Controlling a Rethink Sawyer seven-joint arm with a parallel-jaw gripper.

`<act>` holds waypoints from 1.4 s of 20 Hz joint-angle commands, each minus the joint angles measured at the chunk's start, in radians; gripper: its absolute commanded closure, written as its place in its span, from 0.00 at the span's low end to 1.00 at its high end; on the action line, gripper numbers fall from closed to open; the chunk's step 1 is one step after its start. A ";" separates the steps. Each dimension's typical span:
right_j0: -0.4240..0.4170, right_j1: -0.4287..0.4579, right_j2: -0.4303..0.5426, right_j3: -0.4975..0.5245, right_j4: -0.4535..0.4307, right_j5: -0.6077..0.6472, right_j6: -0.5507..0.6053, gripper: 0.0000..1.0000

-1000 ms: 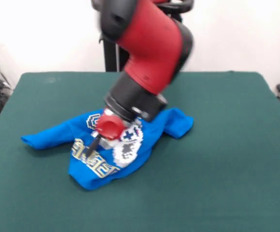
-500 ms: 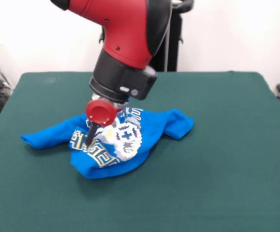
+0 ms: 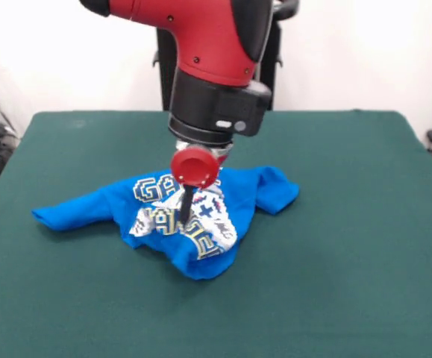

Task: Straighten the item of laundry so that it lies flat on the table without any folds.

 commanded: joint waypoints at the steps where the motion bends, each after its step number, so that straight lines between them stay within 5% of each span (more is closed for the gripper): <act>1: -0.015 -0.030 0.225 0.205 0.032 0.131 -0.305 1.00; 16: -0.065 -0.121 0.243 0.347 -0.018 0.236 -0.338 1.00; 28: -0.144 -0.172 0.255 0.500 -0.116 0.194 -0.399 1.00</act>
